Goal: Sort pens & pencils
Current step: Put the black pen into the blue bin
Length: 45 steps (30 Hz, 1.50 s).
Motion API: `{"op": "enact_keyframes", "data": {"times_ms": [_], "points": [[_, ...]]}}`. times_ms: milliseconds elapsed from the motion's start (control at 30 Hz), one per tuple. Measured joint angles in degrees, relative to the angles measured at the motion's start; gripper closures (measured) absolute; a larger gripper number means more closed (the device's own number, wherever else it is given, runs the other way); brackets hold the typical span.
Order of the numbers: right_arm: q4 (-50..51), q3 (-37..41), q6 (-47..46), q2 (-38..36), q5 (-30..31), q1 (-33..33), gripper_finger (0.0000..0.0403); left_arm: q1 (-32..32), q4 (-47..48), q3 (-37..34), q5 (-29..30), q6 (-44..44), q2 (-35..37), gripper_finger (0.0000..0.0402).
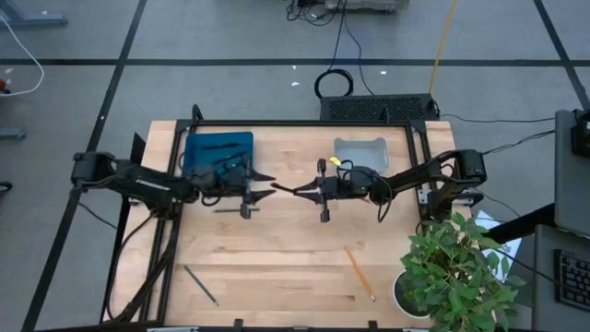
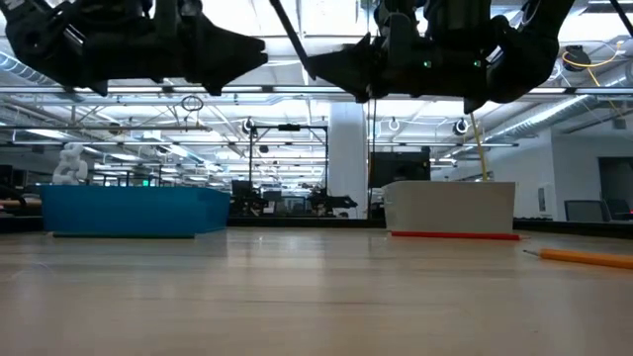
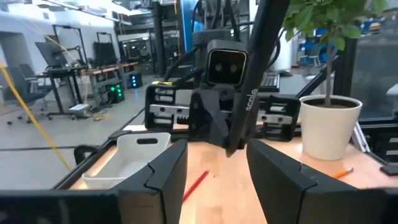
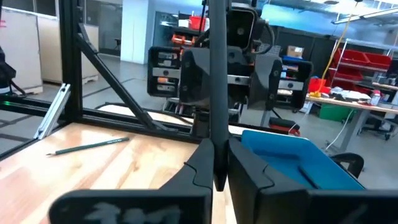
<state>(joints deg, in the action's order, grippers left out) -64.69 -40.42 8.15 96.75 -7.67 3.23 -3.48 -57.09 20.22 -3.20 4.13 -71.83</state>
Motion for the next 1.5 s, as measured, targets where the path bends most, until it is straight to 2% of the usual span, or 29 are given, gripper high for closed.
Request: {"op": "enact_keyframes", "data": {"times_ms": [233,467,667,833,1500], "points": [[-0.2,0.0,0.0,0.0,0.0,-0.5,0.039,1.9,-4.6,0.0,0.2,-0.1,-1.3,0.0229],[-0.4,0.0,-1.5,0.0,0.1,-0.5,0.039,3.8,-9.3,0.6,3.2,0.3,-4.0,0.0229],[0.2,0.0,-1.5,0.0,0.1,-0.6,0.039,4.4,-9.4,6.2,3.3,0.3,-11.4,0.0229],[0.2,0.0,-1.5,0.0,0.1,-1.1,0.039,4.4,-9.8,9.2,3.3,0.2,-14.2,0.0229],[-0.8,0.0,-1.5,-0.1,0.1,-1.2,0.039,4.4,-10.8,8.1,3.7,0.5,-13.7,0.0229]]}}
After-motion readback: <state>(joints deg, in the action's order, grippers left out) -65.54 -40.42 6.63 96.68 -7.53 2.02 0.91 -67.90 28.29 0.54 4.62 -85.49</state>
